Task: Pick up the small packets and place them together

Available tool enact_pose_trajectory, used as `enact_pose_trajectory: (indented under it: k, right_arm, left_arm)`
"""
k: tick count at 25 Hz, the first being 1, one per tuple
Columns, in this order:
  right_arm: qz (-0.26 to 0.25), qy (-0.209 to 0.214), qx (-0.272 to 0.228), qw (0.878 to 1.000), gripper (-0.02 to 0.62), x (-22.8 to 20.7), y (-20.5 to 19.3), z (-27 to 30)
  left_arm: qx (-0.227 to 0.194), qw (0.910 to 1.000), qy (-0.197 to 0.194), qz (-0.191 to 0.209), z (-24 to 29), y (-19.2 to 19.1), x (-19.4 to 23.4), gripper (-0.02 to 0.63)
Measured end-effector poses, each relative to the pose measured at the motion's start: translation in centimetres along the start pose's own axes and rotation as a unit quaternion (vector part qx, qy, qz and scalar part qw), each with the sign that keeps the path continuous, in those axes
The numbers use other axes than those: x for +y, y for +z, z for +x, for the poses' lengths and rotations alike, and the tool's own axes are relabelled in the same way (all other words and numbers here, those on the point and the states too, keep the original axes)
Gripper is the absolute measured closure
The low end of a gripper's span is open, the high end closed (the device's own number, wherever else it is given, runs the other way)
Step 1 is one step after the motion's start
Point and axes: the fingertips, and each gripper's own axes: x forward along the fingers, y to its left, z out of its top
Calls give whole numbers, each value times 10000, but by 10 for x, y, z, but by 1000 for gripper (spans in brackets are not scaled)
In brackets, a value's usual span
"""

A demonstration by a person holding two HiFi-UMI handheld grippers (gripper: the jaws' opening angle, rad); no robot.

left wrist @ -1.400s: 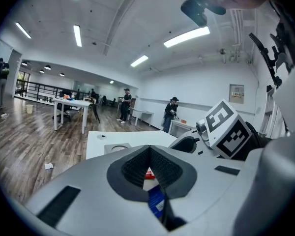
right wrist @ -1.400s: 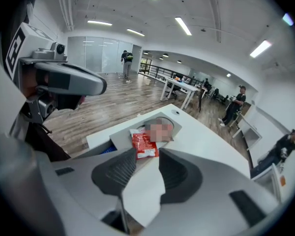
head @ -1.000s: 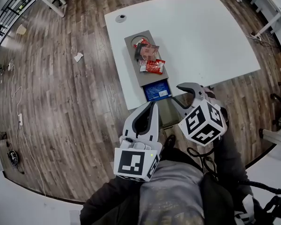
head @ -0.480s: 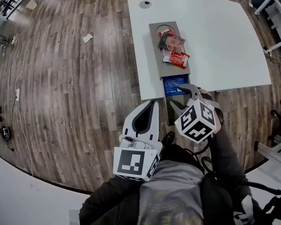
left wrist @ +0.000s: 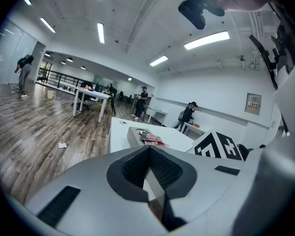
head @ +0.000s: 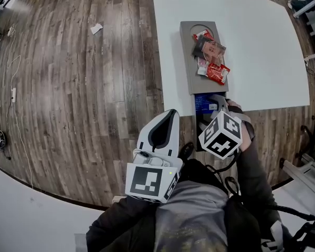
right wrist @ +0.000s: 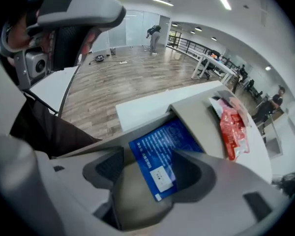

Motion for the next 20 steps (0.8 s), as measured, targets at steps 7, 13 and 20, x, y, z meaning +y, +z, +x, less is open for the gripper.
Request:
enact_pose_trajectory:
  k: [7,13,20]
  right_arm:
    - [-121,-336,77,9993,455,-17,-2,1]
    - [-291,-671,190,9971,591,-26,-4,0]
    - [-495,-102,445,9977,592,-2,-14,-1]
  left_arm:
    - [102,9999,-37,-59,15,-3,9,605]
    - [116,9999,-94,-63,17,-3,6,605]
    - [81,9999,-143,-27,15,-2,-1,605]
